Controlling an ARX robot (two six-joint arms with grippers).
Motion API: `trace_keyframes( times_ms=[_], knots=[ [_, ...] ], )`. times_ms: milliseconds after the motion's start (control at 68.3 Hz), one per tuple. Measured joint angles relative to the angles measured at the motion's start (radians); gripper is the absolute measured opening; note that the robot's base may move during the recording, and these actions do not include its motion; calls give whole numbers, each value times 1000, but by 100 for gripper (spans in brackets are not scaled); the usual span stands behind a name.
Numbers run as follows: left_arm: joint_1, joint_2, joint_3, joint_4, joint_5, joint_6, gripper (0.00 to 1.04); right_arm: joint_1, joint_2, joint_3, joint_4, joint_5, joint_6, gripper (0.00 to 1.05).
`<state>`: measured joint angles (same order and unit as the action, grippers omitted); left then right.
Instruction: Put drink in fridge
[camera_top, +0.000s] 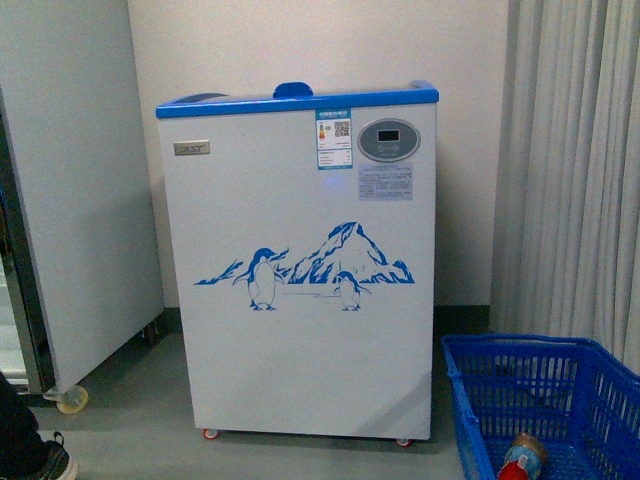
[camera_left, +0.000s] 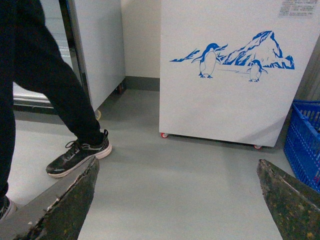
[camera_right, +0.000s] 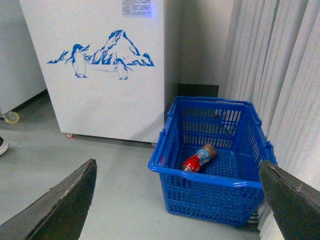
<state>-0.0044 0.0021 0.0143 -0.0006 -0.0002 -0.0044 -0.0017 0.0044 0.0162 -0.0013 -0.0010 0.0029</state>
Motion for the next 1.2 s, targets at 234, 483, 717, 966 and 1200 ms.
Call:
trace_keyframes(
  times_ms=[234,483,717,966,1200],
  knots=[
    [0,0,0,0,0,0,97,0,0,0,0,0,0,97],
    [0,0,0,0,0,0,97,0,0,0,0,0,0,97],
    [0,0,0,0,0,0,97,0,0,0,0,0,0,97],
    [0,0,0,0,0,0,97,0,0,0,0,0,0,97],
    [0,0,0,0,0,0,97,0,0,0,0,0,0,97]
  ],
)
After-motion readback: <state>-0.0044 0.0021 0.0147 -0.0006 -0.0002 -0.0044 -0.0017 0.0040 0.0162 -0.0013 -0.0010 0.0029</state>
